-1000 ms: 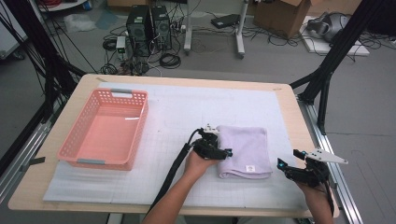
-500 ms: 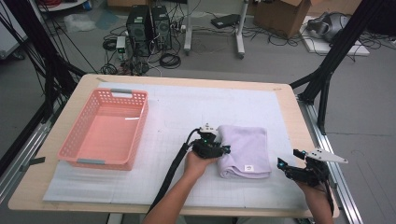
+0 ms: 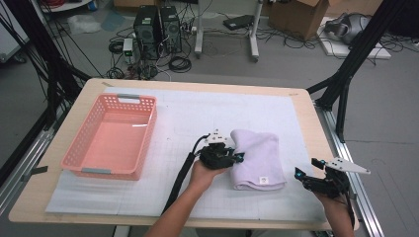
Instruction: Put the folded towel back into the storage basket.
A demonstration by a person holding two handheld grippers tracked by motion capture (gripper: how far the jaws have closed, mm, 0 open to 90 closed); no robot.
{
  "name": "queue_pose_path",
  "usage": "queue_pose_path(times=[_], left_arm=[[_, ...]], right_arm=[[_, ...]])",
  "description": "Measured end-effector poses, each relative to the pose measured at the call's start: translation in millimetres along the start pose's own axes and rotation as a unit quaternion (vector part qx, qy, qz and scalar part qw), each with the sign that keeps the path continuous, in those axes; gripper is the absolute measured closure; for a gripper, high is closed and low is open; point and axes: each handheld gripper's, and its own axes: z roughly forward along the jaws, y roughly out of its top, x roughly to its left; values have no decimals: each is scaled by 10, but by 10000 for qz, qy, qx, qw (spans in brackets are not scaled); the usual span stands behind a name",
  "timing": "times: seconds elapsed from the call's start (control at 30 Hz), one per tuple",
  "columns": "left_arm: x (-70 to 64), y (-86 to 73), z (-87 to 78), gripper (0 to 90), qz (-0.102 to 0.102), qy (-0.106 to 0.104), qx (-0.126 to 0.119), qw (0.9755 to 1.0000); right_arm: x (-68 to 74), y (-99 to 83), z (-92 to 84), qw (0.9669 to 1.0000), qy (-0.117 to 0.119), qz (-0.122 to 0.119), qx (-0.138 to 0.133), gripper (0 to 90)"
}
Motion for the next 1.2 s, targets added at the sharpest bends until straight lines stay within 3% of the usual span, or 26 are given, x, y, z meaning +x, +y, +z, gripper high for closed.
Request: queue_pose_path(times=[0.3,0.5,0.73,0.97,1.2], left_arm=[[-36,101,-244,732,300,-183,-254,9991],[-50,203,-476,736,553,-197,-233,9980],[-59,358,-816,741,922,-194,-308,9951],[-20,432,-1099,742,1061,-135,-463,9932],[19,470,-1257,741,1207,-113,-560,9910]], right_arm=[[7,11,-2,10000,2,-3,-32,205],[18,19,12,10000,15,-22,-45,205],[41,35,33,10000,49,-38,-41,205],[69,55,54,9999,73,-75,-56,205],[85,77,64,9999,82,-75,-91,205]])
